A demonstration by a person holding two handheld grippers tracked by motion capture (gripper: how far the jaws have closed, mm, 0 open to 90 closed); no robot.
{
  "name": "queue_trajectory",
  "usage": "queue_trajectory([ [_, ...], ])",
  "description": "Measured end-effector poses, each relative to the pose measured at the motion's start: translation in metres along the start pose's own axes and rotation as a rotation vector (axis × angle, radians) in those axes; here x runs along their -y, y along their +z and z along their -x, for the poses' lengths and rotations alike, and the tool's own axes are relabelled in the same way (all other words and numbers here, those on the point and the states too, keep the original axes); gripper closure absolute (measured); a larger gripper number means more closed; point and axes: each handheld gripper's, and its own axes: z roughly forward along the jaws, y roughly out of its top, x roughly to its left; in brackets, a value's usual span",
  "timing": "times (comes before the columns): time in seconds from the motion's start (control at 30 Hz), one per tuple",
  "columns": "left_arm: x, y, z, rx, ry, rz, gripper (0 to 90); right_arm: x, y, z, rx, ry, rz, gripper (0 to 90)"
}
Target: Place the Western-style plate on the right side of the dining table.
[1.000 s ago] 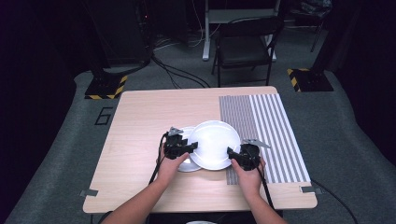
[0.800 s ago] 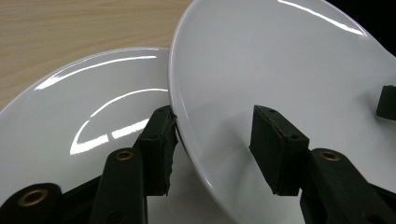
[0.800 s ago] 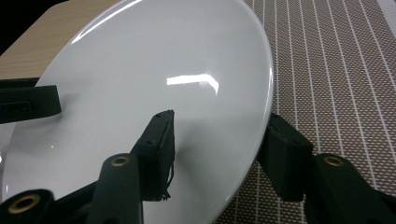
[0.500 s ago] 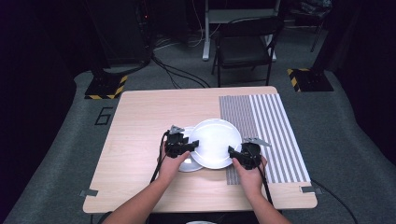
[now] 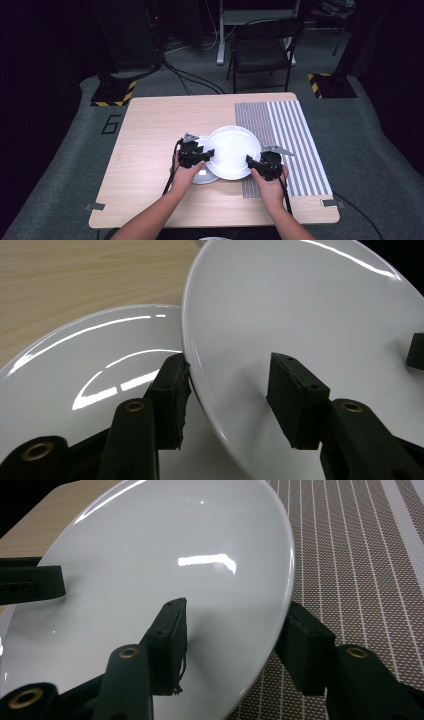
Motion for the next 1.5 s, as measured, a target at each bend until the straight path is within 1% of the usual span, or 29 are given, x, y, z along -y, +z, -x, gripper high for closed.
queue_trajectory([
  [0.07,-0.002,0.000,0.002,0.001,-0.003,0.006,51.8,-0.001,-0.001,0.001,-0.005,0.002,0.000,48.1],
  [0.13,-0.004,-0.001,0.003,0.001,0.004,0.008,51.8,-0.002,-0.002,0.003,-0.013,0.010,-0.005,48.2],
  [0.23,-0.006,-0.001,0.006,-0.003,0.010,0.005,52.0,-0.003,-0.004,0.005,-0.016,0.006,0.000,48.4],
  [0.27,-0.006,0.000,0.007,-0.003,0.007,0.006,52.0,-0.003,-0.005,0.006,-0.018,0.014,0.000,48.4],
  [0.37,-0.008,0.000,0.009,-0.005,0.011,0.006,52.1,-0.005,-0.007,0.007,-0.021,0.008,0.005,48.4],
  [0.5,-0.009,0.002,0.011,-0.008,0.015,-0.006,52.4,-0.005,-0.009,0.008,-0.016,0.001,0.012,48.4],
  [0.57,-0.010,0.003,0.012,-0.008,0.015,-0.004,52.4,-0.005,-0.010,0.009,-0.019,0.005,0.013,48.4],
  [0.6,-0.010,0.003,0.013,-0.006,0.015,-0.004,52.4,-0.005,-0.010,0.011,-0.020,0.017,0.012,48.4],
  [0.77,-0.013,0.005,0.016,-0.005,0.021,-0.002,52.4,-0.005,-0.010,0.014,-0.021,0.027,0.009,48.4],
  [0.8,-0.013,0.006,0.017,-0.005,0.015,-0.002,52.4,-0.005,-0.011,0.015,-0.023,0.027,0.010,48.4],
  [0.87,-0.015,0.007,0.018,-0.001,0.021,-0.004,52.4,-0.005,-0.012,0.017,-0.021,0.029,0.014,48.4],
  [1.13,-0.018,0.012,0.021,0.010,0.017,-0.005,52.5,-0.005,-0.014,0.021,-0.017,0.038,0.018,48.4],
  [1.2,-0.018,0.014,0.022,0.013,0.015,-0.005,52.6,-0.005,-0.014,0.022,-0.016,0.050,0.015,48.4],
  [1.23,-0.018,0.014,0.022,0.014,0.022,-0.009,52.7,-0.005,-0.015,0.023,-0.015,0.048,0.017,48.4],
  [1.27,-0.018,0.015,0.023,0.017,0.015,-0.008,52.7,-0.004,-0.015,0.024,-0.013,0.048,0.016,48.3],
  [1.5,-0.019,0.021,0.029,0.039,0.015,-0.009,52.7,-0.003,-0.020,0.028,0.003,0.059,0.025,48.2],
])
